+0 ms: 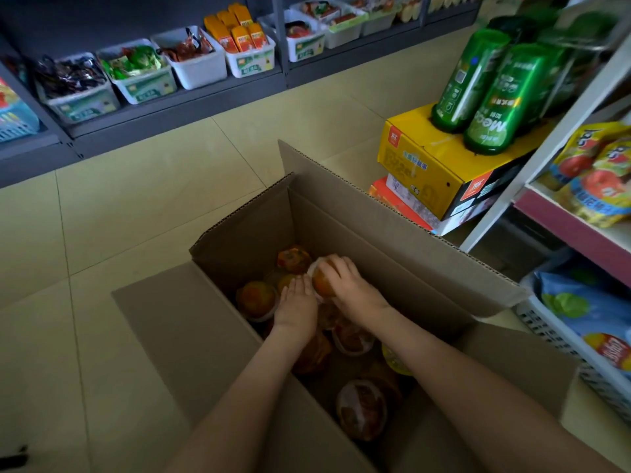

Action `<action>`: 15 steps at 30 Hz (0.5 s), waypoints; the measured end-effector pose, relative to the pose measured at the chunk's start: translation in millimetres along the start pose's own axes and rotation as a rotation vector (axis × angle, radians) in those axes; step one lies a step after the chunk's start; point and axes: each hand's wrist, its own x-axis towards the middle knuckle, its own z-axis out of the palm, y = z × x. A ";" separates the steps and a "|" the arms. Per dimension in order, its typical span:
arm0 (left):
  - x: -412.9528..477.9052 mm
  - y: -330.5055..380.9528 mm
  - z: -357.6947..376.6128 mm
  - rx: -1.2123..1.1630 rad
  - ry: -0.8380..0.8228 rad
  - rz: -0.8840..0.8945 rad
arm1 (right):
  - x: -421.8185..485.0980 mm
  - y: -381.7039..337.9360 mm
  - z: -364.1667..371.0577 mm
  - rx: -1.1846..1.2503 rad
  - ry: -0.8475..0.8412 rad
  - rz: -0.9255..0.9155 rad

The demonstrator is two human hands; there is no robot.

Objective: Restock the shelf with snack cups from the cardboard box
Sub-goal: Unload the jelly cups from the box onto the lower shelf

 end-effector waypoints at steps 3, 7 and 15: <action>-15.5 10.4 -23.7 -0.514 0.189 0.020 | -8.4 -3.4 -22.0 0.153 0.119 0.030; -41.6 29.7 -70.5 -0.813 0.395 0.150 | -19.0 -14.7 -67.3 0.553 0.385 0.152; -93.4 89.4 -142.1 -0.871 0.708 0.414 | -77.3 -21.9 -181.0 0.930 0.420 0.046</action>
